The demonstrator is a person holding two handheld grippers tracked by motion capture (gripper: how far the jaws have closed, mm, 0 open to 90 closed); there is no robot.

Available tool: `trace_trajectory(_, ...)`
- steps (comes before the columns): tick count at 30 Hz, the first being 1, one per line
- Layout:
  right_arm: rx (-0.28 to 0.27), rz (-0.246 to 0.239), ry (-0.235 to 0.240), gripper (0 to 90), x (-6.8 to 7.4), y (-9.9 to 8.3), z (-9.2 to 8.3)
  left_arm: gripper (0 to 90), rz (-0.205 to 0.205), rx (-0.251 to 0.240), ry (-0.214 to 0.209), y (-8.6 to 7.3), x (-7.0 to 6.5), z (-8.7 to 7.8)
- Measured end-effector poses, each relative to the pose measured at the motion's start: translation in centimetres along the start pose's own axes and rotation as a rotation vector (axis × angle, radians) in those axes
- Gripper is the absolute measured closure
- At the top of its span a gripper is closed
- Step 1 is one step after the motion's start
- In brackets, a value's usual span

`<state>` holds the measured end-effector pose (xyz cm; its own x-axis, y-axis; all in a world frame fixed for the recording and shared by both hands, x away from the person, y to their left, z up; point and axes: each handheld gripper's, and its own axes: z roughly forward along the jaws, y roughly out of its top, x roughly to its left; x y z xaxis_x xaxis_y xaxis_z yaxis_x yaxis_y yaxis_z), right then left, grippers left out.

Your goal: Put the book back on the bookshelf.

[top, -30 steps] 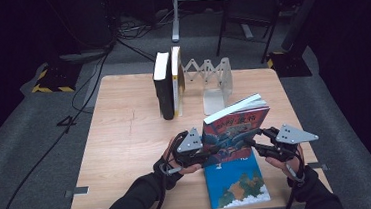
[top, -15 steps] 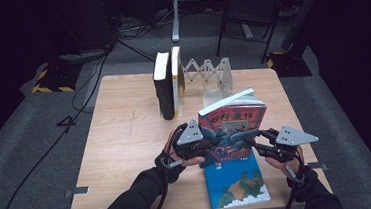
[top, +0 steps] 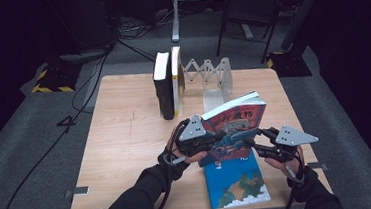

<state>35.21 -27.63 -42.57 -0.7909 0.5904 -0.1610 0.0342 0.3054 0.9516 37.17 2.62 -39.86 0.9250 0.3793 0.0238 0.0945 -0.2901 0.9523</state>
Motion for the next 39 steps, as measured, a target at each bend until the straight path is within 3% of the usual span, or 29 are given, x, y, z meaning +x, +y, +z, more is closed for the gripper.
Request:
trace_trajectory(3, 0.019, 0.008, -0.019, 44.6, 0.0, 0.0, -0.1, 73.6, 0.013, 0.003, 0.012, 0.2, -0.3, 0.2)
trace_trajectory(15, 0.111, 0.066, -0.065, 37.6, -1.4, -1.5, -1.1, 74.0, 0.023, -0.006, 0.084, 1.3, 0.7, 0.7)
trace_trajectory(20, 0.133, 0.073, -0.093, 37.7, -1.6, -2.1, -1.6, 74.1, 0.055, -0.006, 0.163, 2.2, 1.6, 0.3)
trace_trajectory(25, 0.148, 0.076, -0.1, 37.8, -1.7, -2.5, -1.8, 74.1, 0.049, -0.019, 0.251, 2.5, 3.5, -0.8)
trace_trajectory(29, 0.154, 0.082, -0.103, 37.9, -1.8, -2.8, -1.9, 74.1, 0.033, -0.022, 0.335, 1.5, 5.0, -1.8)
trace_trajectory(30, 0.154, 0.082, -0.103, 37.9, -1.8, -2.8, -1.9, 74.2, 0.033, -0.022, 0.335, 1.5, 5.0, -1.8)
trace_trajectory(32, 0.161, 0.081, -0.1, 38.0, -1.8, -3.0, -1.7, 74.1, 0.019, -0.003, 0.374, 0.2, 6.0, -2.4)
trace_trajectory(36, 0.168, 0.068, -0.094, 38.1, -1.6, -3.0, -1.6, 74.1, -0.015, 0.022, 0.401, -1.7, 6.9, -3.3)
trace_trajectory(39, 0.17, 0.069, -0.091, 38.1, -1.5, -3.0, -1.5, 74.1, -0.041, 0.009, 0.412, -2.4, 7.3, -3.9)
